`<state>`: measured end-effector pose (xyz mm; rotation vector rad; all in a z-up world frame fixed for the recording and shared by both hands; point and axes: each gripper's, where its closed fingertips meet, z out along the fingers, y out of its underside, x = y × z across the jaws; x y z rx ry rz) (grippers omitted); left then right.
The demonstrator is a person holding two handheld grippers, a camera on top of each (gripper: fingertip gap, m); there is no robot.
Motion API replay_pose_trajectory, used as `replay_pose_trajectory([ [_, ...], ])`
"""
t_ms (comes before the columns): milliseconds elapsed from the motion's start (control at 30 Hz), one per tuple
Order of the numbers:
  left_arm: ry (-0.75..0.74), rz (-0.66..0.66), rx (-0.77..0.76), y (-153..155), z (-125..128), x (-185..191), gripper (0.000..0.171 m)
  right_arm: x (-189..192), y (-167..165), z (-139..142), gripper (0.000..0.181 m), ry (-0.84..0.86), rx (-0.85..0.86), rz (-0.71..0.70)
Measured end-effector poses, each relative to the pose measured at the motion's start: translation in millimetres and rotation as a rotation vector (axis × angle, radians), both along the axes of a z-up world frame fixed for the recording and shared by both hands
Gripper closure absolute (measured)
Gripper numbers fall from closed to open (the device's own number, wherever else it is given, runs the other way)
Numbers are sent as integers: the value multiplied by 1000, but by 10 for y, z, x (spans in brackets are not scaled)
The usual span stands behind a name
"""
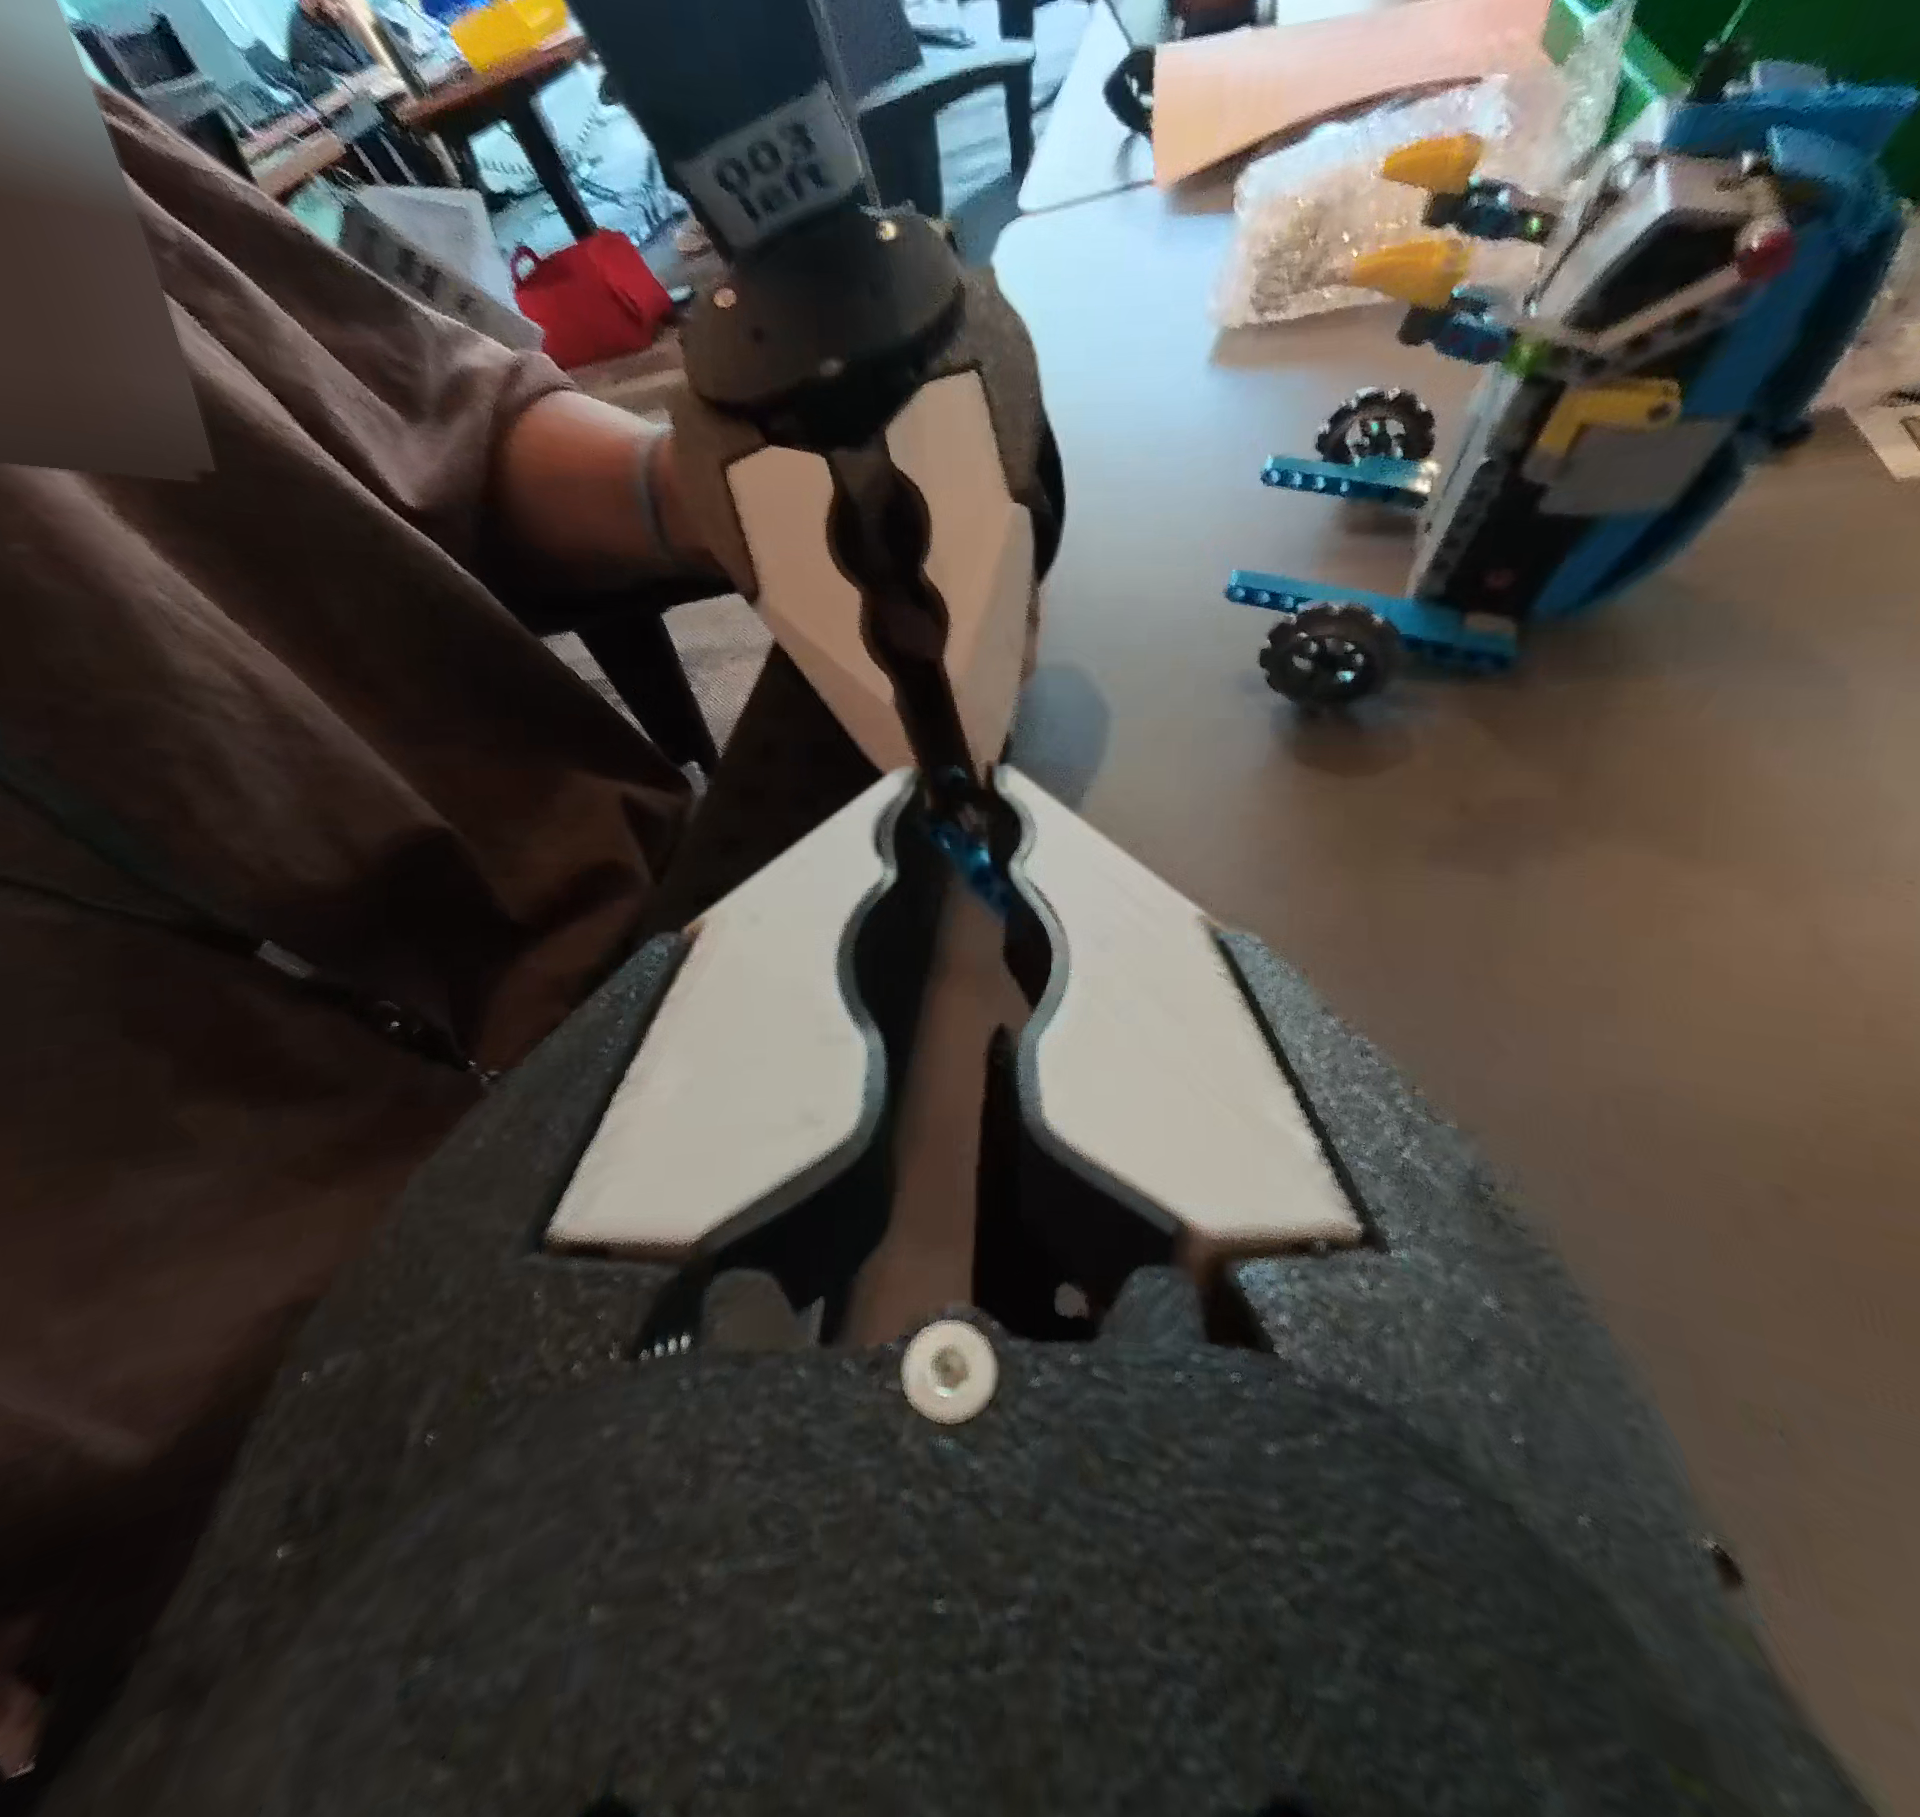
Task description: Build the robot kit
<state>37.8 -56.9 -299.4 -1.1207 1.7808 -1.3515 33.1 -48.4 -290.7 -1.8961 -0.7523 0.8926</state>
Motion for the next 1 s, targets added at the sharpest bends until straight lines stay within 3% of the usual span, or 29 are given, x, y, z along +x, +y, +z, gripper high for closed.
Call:
replay_pose_trajectory([
  [100, -4, -2, -8, 3, 11, -6, 166, 26, 21, -131, 168, -71, -5, -17],
  [433, -19, 12, -52, 47, 61, 4, 165, 27, 15, -46, 178, -10, 8, -4],
  [533, -75, 16, -164, 99, 208, -4, 146, 19, 82, 90, 178, 122, 9, -37],
  [667, -233, 54, -380, 201, 518, 1, 145, -5, 172, 310, 178, 374, -13, -84],
  [733, -279, 79, -384, 215, 572, 10, 155, -19, 189, 395, 178, 493, -38, -89],
  [833, -294, 94, -334, 192, 566, 20, 156, 23, 195, 462, 178, 590, -53, -93],
  [1000, -303, 108, -298, 195, 553, 28, 157, 30, 196, 461, 179, 616, -73, -93],
])
